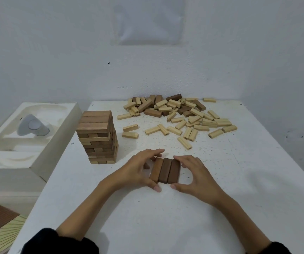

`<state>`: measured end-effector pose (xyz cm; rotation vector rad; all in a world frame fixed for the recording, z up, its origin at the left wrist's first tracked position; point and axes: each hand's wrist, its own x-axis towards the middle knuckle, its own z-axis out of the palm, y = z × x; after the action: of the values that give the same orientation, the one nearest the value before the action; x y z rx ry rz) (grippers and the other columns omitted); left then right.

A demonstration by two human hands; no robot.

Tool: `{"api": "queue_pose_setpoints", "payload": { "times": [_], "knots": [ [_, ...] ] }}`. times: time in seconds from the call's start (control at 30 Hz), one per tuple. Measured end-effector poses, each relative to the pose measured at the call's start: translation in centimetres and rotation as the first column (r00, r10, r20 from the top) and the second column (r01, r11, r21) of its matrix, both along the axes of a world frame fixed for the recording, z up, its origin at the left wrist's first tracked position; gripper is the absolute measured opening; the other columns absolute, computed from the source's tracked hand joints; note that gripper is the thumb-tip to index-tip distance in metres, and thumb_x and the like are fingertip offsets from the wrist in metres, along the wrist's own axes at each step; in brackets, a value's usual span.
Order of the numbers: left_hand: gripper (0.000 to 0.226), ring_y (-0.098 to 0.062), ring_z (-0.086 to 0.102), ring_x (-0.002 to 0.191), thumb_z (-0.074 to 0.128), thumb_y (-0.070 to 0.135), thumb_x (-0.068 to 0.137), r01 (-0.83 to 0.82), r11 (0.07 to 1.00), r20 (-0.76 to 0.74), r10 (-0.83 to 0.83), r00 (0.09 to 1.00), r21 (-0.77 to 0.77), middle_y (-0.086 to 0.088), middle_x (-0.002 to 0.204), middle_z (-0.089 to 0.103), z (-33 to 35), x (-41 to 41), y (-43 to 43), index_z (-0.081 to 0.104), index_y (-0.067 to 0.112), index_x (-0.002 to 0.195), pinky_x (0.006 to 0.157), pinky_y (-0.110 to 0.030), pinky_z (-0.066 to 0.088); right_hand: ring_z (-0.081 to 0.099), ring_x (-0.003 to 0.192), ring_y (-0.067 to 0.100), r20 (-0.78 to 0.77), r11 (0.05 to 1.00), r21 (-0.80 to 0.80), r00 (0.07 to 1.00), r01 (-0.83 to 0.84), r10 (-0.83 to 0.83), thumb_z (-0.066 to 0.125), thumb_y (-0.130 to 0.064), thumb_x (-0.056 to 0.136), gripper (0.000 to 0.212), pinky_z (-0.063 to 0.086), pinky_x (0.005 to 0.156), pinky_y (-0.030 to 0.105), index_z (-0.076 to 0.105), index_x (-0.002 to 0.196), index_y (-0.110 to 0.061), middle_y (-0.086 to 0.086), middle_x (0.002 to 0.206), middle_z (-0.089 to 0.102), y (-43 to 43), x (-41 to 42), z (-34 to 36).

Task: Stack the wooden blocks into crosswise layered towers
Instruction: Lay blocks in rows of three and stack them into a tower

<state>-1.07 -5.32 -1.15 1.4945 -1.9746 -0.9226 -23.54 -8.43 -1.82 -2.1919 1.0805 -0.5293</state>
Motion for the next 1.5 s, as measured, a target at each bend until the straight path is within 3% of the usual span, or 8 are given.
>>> {"api": "queue_pose_setpoints", "payload": {
  "times": [0.17, 0.33, 0.5, 0.67, 0.87, 1.13, 1.27, 1.5],
  "knots": [
    [0.094, 0.005, 0.043, 0.113, 0.087, 0.022, 0.063, 0.007, 1.0, 0.003, -0.007, 1.0, 0.029, 0.02, 0.131, 0.047, 0.7, 0.3, -0.2, 0.034, 0.041, 0.137, 0.083, -0.012, 0.043, 0.038, 0.115, 0.002, 0.016, 0.999, 0.021, 0.999, -0.03, 0.03, 0.079, -0.03, 0.073, 0.072, 0.025, 0.089, 0.001, 0.042, 0.135, -0.028, -0.016, 0.125, 0.042, -0.5, -0.1, 0.0],
    [0.084, 0.002, 0.042, 0.105, 0.085, 0.032, 0.067, -0.007, 1.0, 0.031, 0.008, 0.999, -0.027, 0.021, 0.127, 0.048, 0.2, -0.1, -0.1, 0.034, 0.049, 0.132, 0.077, -0.01, 0.037, 0.037, 0.117, -0.001, 0.013, 0.995, 0.059, 0.997, -0.079, 0.078, 0.079, -0.032, 0.073, 0.072, 0.033, 0.097, 0.014, 0.04, 0.133, -0.034, -0.021, 0.125, 0.041, -1.1, -0.5, 0.2],
    [0.085, 0.001, 0.042, 0.107, 0.083, 0.035, 0.068, -0.02, 0.999, 0.032, 0.022, 0.999, -0.044, 0.023, 0.126, 0.047, -0.2, -0.1, 0.2, 0.034, 0.047, 0.136, 0.078, -0.01, 0.037, 0.03, 0.119, -0.003, -0.015, 0.995, 0.052, 0.996, -0.087, 0.088, 0.079, -0.045, 0.067, 0.083, 0.023, 0.09, -0.001, 0.037, 0.137, -0.034, -0.02, 0.129, 0.037, -1.1, -0.3, 0.0],
    [0.083, 0.001, 0.044, 0.103, 0.086, 0.039, 0.062, -0.047, 0.998, 0.02, 0.048, 0.999, -0.05, 0.021, 0.119, 0.049, -0.1, -0.4, 0.0, 0.041, 0.042, 0.132, 0.078, -0.01, 0.038, 0.035, 0.114, 0.002, -0.003, 0.998, -0.013, 0.998, -0.068, 0.068, 0.079, -0.049, 0.066, 0.079, 0.023, 0.088, -0.001, 0.042, 0.134, -0.032, -0.015, 0.123, 0.043, -1.4, 0.2, -0.5],
    [0.07, 0.0, 0.045, 0.102, 0.083, 0.043, 0.062, -0.025, 0.998, 0.019, 0.026, 0.999, -0.054, 0.014, 0.115, 0.05, -0.4, -0.4, 0.0, 0.051, 0.037, 0.124, 0.081, -0.009, 0.038, 0.038, 0.109, -0.005, 0.037, 0.998, -0.025, 0.997, -0.06, 0.061, 0.065, -0.068, 0.055, 0.075, 0.031, 0.089, 0.009, 0.045, 0.123, -0.041, -0.017, 0.118, 0.047, -1.5, 0.4, -0.8],
    [0.067, -0.002, 0.044, 0.103, 0.085, 0.04, 0.059, -0.053, 0.994, 0.02, 0.055, 0.998, -0.093, 0.015, 0.112, 0.051, -0.3, -0.7, 0.0, 0.054, 0.036, 0.119, 0.081, -0.009, 0.036, 0.038, 0.108, -0.004, 0.013, 0.996, -0.068, 0.998, -0.06, 0.061, 0.064, -0.067, 0.054, 0.069, 0.031, 0.095, 0.03, 0.045, 0.117, -0.045, -0.021, 0.113, 0.049, -1.8, 0.4, -0.6],
    [0.071, 0.001, 0.042, 0.108, 0.08, 0.053, 0.054, -0.047, 0.992, 0.065, 0.055, 0.996, -0.12, 0.024, 0.112, 0.05, 0.7, -0.7, 0.1, 0.054, 0.038, 0.118, 0.086, -0.009, 0.033, 0.041, 0.109, -0.002, 0.068, 0.996, -0.069, 0.996, -0.055, 0.06, 0.071, -0.062, 0.055, 0.069, 0.04, 0.095, 0.04, 0.048, 0.117, -0.045, -0.022, 0.114, 0.05, -1.7, 0.2, 0.2],
    [0.074, 0.002, 0.052, 0.11, 0.079, 0.049, 0.055, -0.013, 0.99, -0.008, 0.012, 1.0, -0.142, 0.013, 0.117, 0.059, 4.3, -0.8, 0.2, 0.06, 0.026, 0.123, 0.09, -0.015, 0.045, 0.042, 0.109, -0.003, 0.116, 0.994, -0.101, 0.992, -0.035, 0.047, 0.071, -0.063, 0.051, 0.07, 0.04, 0.095, 0.041, 0.053, 0.116, -0.044, -0.024, 0.114, 0.052, -1.7, 0.0, 3.0]
  ]
}}
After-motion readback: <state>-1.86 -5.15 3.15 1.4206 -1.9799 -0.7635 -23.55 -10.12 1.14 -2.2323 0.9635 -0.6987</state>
